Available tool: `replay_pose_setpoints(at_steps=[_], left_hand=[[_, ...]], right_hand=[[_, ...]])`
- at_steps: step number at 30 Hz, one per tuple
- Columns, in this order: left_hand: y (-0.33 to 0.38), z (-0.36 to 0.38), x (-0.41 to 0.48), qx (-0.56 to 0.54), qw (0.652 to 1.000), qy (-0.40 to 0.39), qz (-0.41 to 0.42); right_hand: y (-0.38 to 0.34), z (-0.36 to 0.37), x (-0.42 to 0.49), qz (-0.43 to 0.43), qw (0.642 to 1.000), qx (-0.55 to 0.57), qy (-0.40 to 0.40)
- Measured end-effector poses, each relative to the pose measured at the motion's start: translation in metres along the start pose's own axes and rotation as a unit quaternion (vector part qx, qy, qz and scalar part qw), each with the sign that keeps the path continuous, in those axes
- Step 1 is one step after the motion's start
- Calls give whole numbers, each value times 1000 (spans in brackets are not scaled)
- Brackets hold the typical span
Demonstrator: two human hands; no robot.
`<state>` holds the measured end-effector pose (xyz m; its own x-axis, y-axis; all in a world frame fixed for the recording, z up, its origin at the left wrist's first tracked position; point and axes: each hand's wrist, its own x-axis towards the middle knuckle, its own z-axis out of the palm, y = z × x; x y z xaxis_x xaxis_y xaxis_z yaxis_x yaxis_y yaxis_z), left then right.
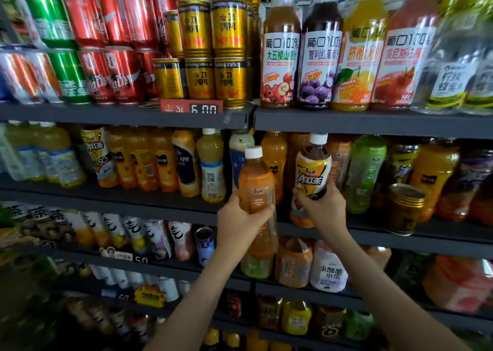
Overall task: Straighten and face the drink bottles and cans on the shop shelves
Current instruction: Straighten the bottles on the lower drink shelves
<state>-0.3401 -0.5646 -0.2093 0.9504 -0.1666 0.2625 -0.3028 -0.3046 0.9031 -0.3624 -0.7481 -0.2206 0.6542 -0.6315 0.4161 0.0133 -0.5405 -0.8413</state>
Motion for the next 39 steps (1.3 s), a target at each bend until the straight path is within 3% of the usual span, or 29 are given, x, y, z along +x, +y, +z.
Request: replay_pose_setpoints(at_steps=[7, 13, 19, 26, 32, 36, 39], left_hand=[[21, 48, 6, -22, 998, 9, 61], [32, 86, 26, 14, 996, 7, 89], [45, 107, 52, 82, 994, -35, 63], [33, 121, 60, 199, 974, 38, 103], [28, 116, 55, 164, 979, 53, 105], [36, 112, 20, 131, 974, 116, 142], [46, 117, -6, 55, 978, 52, 193]], right_hand=[[5, -40, -25, 8, 997, 75, 30], [9, -71, -18, 6, 997, 60, 39], [22, -80, -15, 23, 998, 60, 28], [27, -78, -10, 27, 997, 67, 6], [23, -74, -13, 30, 997, 68, -10], [17, -79, -22, 29, 996, 78, -10], [12, -90, -30, 30, 996, 86, 14]])
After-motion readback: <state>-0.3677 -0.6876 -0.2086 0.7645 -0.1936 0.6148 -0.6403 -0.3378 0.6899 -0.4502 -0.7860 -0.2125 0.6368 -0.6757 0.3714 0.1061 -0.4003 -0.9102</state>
